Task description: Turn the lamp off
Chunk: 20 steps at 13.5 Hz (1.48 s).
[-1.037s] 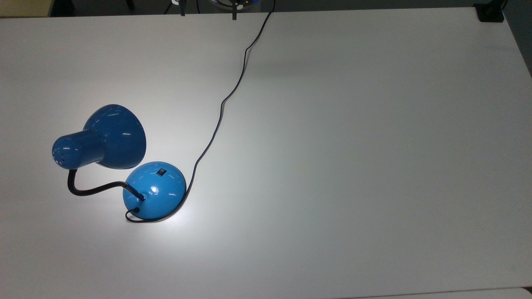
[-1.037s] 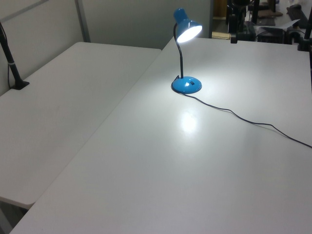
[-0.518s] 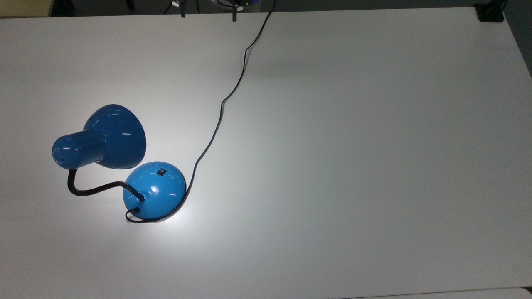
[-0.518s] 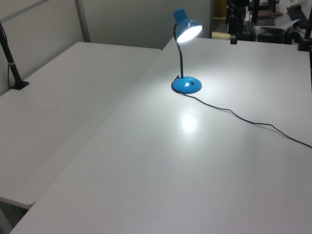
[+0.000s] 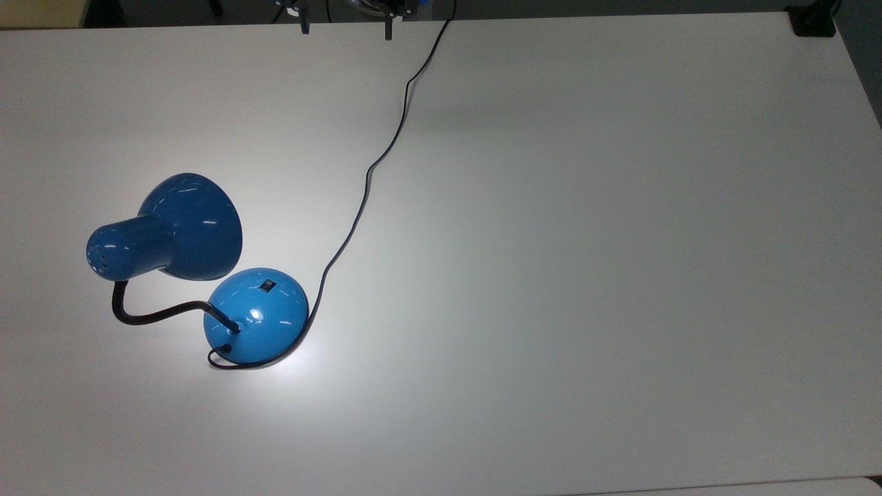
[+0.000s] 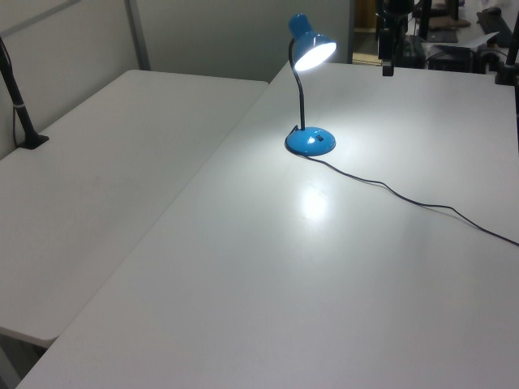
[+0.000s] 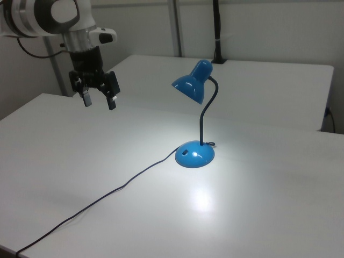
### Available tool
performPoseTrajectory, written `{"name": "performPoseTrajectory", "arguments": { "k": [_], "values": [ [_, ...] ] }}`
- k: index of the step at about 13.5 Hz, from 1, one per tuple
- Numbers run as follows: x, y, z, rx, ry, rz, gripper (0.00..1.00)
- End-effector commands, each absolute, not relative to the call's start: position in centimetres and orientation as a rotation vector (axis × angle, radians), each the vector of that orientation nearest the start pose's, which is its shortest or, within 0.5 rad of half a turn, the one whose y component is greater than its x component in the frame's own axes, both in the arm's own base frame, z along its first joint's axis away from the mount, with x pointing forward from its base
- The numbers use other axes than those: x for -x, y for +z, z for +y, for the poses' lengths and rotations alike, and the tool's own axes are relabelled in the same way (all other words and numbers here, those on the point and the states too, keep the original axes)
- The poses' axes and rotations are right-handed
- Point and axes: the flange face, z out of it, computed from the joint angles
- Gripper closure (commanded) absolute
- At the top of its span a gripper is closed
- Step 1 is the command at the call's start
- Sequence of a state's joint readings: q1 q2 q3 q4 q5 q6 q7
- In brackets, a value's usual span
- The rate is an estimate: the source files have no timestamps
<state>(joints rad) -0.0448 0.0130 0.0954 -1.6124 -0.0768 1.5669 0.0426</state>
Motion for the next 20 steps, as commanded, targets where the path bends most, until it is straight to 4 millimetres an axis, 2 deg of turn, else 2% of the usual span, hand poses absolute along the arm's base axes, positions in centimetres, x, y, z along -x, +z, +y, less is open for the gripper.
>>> {"name": "performPoseTrajectory", "arguments": {
  "k": [1, 3, 4, 5, 13, 18, 20],
  "values": [
    [-55.5, 59.8, 2.3, 3.196, 0.070, -0.035, 0.30],
    [-55.5, 59.9, 2.3, 3.195, 0.068, -0.059, 0.72],
    [-55.5, 59.9, 2.3, 3.194, 0.069, -0.093, 0.89],
    [-55.5, 59.9, 2.2, 3.193, 0.070, -0.110, 1.00],
    [-55.6, 59.9, 2.1, 3.190, 0.017, -0.125, 1.00],
    [-54.0, 53.8, 2.0, 3.193, -0.044, -0.125, 1.00],
    [-54.8, 52.0, 1.8, 3.186, -0.143, -0.039, 1.00]
  ]
}}
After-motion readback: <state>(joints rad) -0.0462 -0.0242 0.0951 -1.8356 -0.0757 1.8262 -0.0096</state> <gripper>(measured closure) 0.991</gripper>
